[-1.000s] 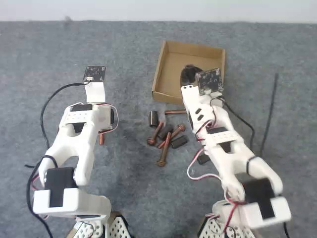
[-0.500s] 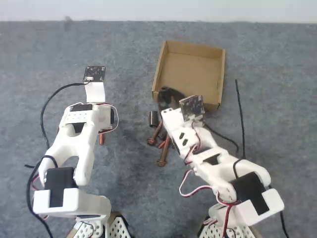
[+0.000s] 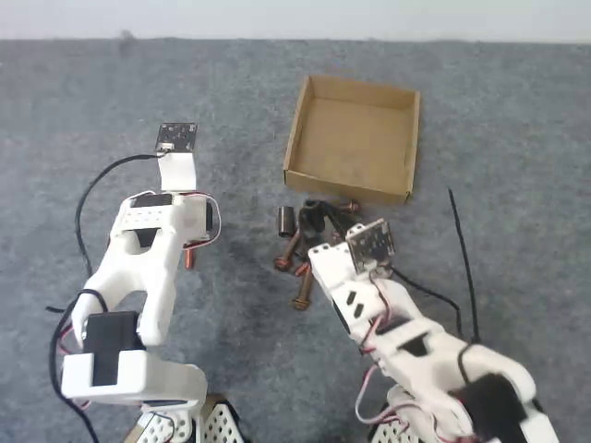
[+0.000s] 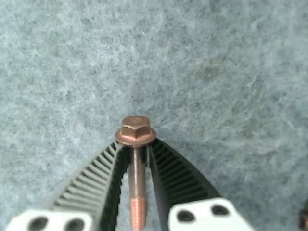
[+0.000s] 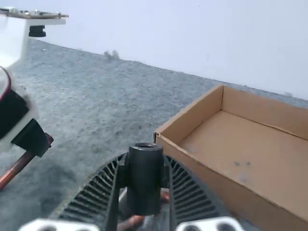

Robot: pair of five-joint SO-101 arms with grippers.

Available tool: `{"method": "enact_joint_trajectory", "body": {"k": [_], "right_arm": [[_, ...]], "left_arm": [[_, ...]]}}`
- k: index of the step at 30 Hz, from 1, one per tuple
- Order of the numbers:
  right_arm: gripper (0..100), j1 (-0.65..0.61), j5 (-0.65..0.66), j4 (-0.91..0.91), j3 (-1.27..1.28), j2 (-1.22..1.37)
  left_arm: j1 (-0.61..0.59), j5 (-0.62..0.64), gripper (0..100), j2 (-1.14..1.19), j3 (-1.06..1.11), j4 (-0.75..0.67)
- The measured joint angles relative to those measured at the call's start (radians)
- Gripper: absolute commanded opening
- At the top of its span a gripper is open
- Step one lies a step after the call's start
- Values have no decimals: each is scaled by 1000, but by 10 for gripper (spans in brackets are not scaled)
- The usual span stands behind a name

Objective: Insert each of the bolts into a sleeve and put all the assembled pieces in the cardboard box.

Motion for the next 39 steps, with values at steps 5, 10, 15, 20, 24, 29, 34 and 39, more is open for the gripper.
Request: {"method": "enact_joint_trajectory", "body": {"k": [5, 10, 15, 20, 24, 29, 34, 39], "right_arm": [[6, -2, 0, -14, 74, -80], [6, -2, -60, -64, 75, -101], [6, -2, -87, -68, 75, -92], [6, -2, -92, -157, 48, 61], [6, 3, -92, -265, -5, 247], [6, 29, -61, -417, -78, 465], [6, 32, -44, -546, -109, 594], [6, 32, -44, -580, -112, 603]], "left_arm": [[0, 0, 11, 0, 0, 0], [0, 0, 11, 0, 0, 0], [23, -5, 11, 0, 0, 0], [49, -2, 11, 0, 0, -69], [74, -2, 11, 0, 0, -170], [140, -2, 11, -40, 0, -207], [190, -5, 11, -203, 28, -209], [239, 0, 11, -414, 92, -212]]}}
